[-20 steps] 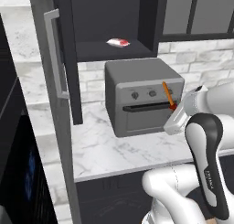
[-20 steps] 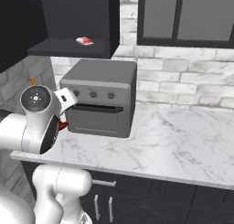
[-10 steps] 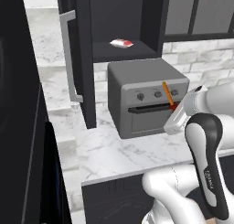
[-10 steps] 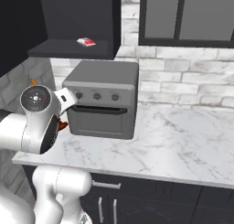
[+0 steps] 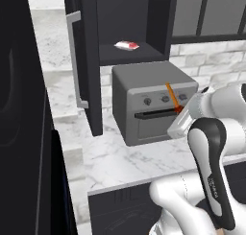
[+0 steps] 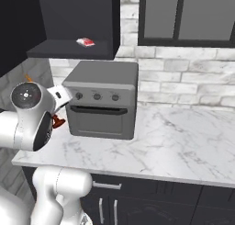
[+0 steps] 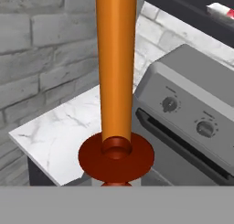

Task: Pick the candle and candle from the dining table and place them in the open cabinet. Close the cabinet after placing the objects.

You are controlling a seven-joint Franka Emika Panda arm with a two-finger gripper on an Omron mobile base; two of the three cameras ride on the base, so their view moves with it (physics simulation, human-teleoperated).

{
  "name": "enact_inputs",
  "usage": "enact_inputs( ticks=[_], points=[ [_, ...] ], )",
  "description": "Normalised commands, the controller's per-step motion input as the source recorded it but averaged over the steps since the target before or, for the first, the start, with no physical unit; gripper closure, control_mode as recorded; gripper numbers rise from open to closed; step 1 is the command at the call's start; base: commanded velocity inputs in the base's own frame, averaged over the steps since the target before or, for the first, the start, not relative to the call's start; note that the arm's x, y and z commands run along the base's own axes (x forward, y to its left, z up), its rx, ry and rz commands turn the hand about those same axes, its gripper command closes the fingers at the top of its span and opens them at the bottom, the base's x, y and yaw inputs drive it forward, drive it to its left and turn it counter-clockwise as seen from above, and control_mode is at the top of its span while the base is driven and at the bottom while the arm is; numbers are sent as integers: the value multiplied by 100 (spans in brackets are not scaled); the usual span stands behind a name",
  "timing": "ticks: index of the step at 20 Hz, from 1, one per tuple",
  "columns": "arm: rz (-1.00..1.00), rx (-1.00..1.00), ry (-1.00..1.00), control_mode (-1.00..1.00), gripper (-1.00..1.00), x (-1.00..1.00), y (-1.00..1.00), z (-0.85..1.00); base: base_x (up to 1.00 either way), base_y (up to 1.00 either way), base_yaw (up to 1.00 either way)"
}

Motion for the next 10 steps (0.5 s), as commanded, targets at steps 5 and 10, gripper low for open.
enact_inputs(
  ticks=[5,10],
  points=[
    [0,0,-16,-100,100,0,29,48,0,0,0],
    [0,0,-19,-100,100,0,16,65,0,0,0]
  ],
)
